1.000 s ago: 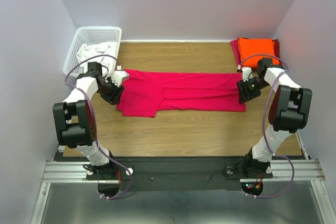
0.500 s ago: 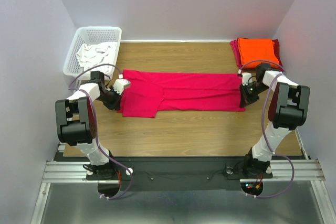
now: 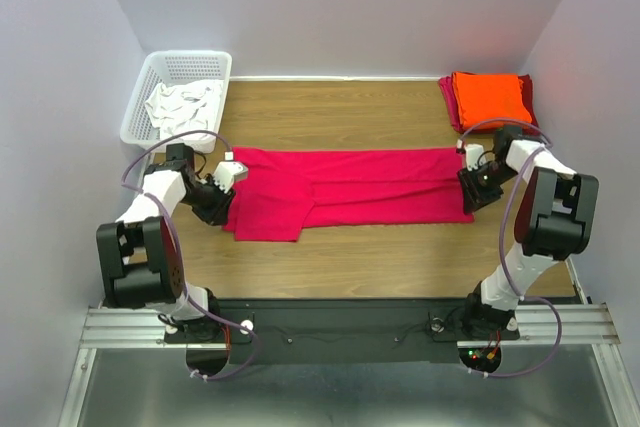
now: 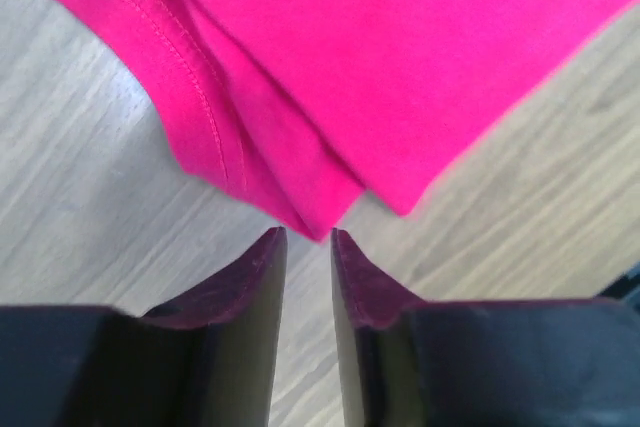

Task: Fold and stack the t-shirts
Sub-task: Fold the tshirt

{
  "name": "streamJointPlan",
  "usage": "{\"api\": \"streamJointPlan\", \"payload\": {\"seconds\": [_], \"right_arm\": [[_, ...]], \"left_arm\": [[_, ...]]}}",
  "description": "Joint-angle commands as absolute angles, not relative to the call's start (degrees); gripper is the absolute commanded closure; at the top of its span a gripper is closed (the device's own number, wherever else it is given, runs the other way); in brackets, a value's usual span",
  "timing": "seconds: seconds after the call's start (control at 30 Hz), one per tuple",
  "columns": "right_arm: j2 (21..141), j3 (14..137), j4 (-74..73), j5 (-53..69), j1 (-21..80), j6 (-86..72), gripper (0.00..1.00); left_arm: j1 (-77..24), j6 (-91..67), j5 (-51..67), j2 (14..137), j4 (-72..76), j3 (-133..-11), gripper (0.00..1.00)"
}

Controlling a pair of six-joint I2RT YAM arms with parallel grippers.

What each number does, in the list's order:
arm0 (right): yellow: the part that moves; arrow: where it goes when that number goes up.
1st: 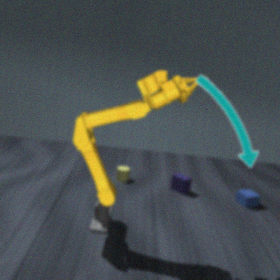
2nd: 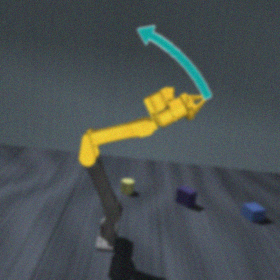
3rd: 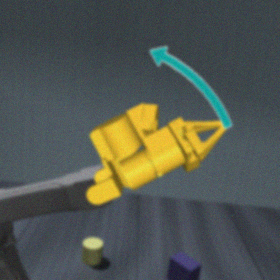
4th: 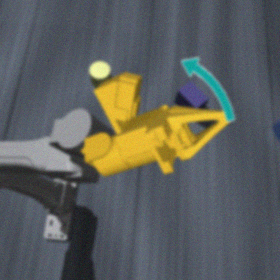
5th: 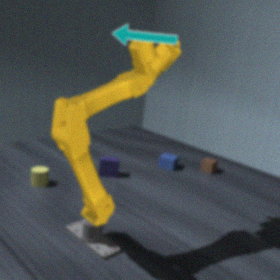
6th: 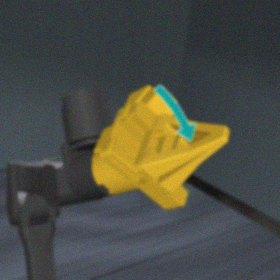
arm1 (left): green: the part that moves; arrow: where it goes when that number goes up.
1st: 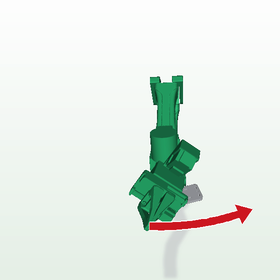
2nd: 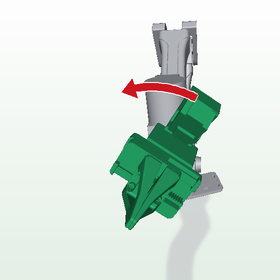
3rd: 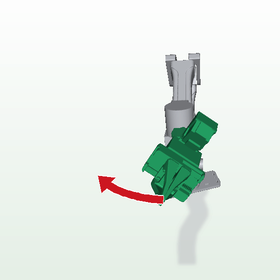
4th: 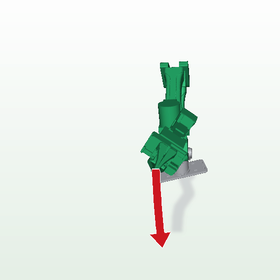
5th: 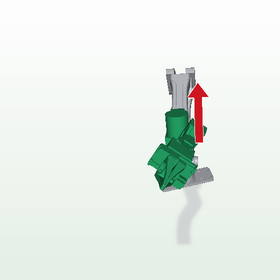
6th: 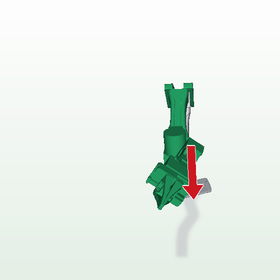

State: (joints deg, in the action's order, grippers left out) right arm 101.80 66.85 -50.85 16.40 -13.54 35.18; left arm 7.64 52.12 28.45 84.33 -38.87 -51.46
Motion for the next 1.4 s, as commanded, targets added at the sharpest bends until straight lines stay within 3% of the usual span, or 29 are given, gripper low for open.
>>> {"api": "streamJointPlan", "payload": {"seconds": [0.0,0.17,0.3,0.57,0.63,0.7,1.0,1.37], "right_arm": [[94.2,74.2,-57.6,23.0,-14.2,35.4,0.56],[91.0,76.6,-59.7,38.4,-9.5,27.2,0.56],[88.2,70.5,-50.8,47.3,-1.5,15.2,0.55],[87.8,59.5,-18.6,42.5,22.0,-10.1,0.53],[89.6,58.5,-12.3,39.5,27.9,-13.3,0.46],[90.7,57.7,-9.0,37.0,32.6,-16.6,0.28],[104.2,60.9,2.4,34.1,42.4,-27.4,0.41],[111.5,64.5,7.1,30.1,47.5,-35.8,0.4]], "left_arm": [[8.1,56.7,32.3,76.1,-46.3,-54.9,0.54],[7.4,59.5,33.7,75.1,-52.0,-55.1,0.52],[6.8,60.5,32.9,75.7,-51.3,-51.3,0.49],[2.1,57.2,29.6,79.6,-46.4,-47.5,0.45],[0.6,55.6,28.9,81.5,-44.3,-47.0,0.44],[0.1,54.8,28.1,83.1,-42.5,-46.8,0.43],[-2.7,52.7,28.6,89.2,-40.0,-47.5,0.48],[-2.7,53.3,29.6,89.0,-39.4,-46.0,0.59]]}}
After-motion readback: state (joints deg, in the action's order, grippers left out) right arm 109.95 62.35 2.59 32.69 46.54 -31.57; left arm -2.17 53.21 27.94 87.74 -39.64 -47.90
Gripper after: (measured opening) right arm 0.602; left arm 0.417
